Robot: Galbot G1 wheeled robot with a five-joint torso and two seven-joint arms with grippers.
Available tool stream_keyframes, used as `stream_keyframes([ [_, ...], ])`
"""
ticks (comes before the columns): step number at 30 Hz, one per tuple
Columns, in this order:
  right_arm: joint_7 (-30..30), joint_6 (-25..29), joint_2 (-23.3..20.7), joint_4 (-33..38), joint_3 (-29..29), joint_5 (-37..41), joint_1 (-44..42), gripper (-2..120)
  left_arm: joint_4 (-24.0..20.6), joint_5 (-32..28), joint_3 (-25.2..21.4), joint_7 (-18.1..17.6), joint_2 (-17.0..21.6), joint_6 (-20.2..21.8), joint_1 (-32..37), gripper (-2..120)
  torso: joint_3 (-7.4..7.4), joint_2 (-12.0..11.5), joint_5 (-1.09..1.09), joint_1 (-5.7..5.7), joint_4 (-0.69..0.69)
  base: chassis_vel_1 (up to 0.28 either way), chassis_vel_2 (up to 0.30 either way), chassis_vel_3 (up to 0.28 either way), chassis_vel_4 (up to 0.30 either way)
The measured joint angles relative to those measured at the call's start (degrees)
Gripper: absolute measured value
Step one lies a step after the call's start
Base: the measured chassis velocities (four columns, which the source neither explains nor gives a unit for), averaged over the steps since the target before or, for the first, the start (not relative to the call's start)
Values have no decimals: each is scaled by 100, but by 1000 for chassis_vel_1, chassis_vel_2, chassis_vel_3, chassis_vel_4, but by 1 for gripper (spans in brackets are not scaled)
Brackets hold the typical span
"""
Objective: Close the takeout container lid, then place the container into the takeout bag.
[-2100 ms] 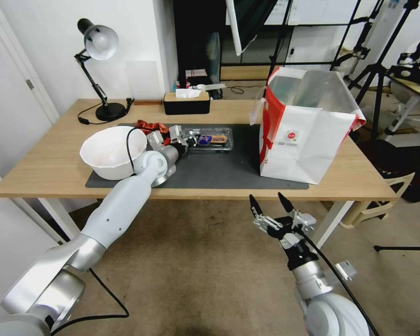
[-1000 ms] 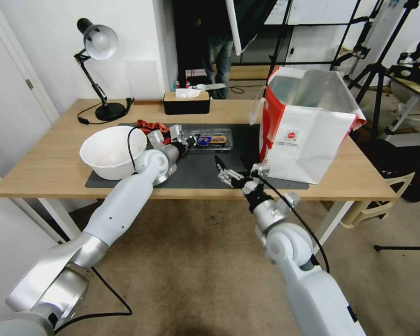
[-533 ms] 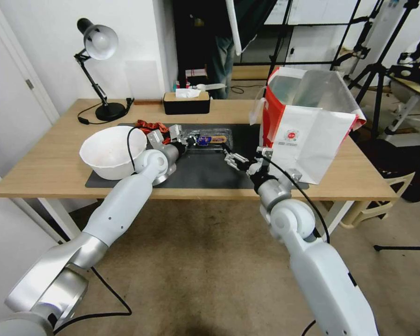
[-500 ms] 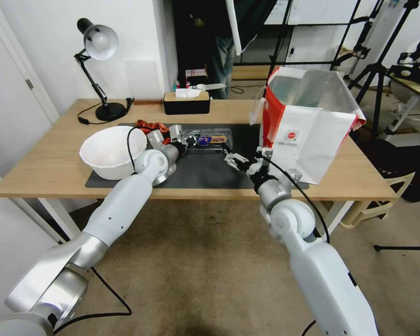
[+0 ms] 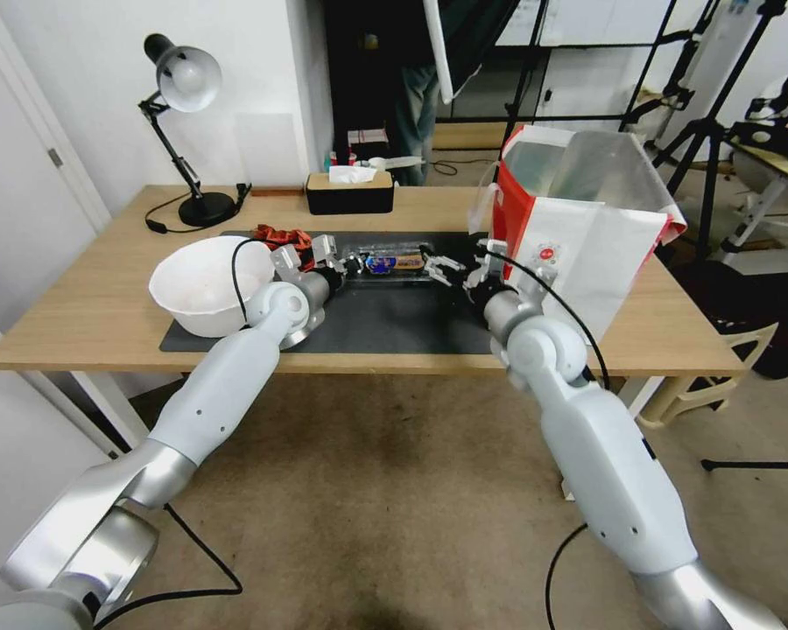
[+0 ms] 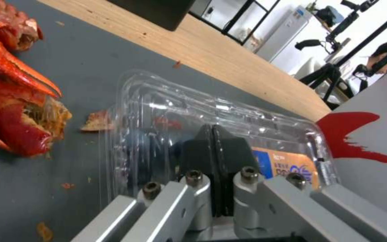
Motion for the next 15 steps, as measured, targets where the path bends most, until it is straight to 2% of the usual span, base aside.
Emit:
stream_keyframes([
  [5,-5,-192,-33,-157,-17,74,163,100,-44,-22,-9,3,30,8,25,0,0,0,0,0,-1,0,0,0,0],
  [8,-36,-529,-84,-365,-22,171,342,100,-85,-27,-14,12,60,13,57,0,0,0,0,0,0,0,0,0,0],
  [15,-109,-679,-129,-623,-38,195,484,100,-104,-27,-18,23,66,14,80,0,0,0,1,0,-1,0,0,0,0],
])
